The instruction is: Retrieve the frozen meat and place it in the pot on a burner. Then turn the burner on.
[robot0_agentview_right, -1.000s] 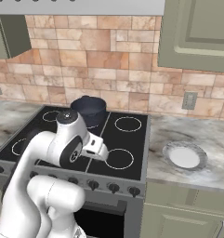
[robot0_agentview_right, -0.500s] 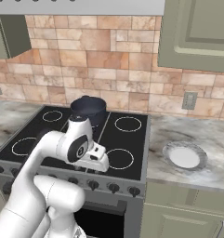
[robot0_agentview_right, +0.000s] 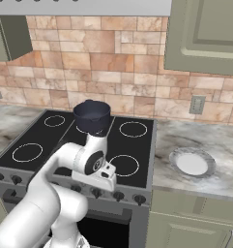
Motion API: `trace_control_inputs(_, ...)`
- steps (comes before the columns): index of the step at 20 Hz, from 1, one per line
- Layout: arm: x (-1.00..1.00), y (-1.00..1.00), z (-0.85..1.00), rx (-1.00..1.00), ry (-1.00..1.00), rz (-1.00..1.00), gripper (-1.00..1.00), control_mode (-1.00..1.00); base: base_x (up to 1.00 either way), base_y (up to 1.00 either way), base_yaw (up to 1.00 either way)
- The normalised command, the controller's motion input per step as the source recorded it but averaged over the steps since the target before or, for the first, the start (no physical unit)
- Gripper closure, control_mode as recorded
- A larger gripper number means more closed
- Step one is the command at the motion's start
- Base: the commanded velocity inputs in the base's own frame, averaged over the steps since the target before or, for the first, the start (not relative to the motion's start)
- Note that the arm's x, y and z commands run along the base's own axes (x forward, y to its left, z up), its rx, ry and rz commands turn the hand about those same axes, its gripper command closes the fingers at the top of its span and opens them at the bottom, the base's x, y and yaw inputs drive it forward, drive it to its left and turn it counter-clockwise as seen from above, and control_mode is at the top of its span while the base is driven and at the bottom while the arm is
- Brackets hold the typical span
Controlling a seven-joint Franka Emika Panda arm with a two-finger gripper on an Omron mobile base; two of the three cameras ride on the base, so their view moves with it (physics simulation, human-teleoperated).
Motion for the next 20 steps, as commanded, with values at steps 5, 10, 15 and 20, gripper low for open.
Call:
trace_control_inputs(5,0.00,0.00,-0.49,0.00,0.02,0.00,-1.00,-1.00,0.00,0.00,0.00)
trace_control_inputs(10,0.00,0.00,-0.33,0.00,-0.03,0.02,-1.00,-1.00,0.00,0.00,0.00)
trace_control_inputs(15,0.00,0.00,-0.28,0.00,-0.08,0.01,-1.00,-1.00,0.00,0.00,0.00)
trace_control_inputs(20,0.00,0.05,-0.26,0.00,-0.16,0.00,-1.00,-1.00,0.00,0.00,0.00)
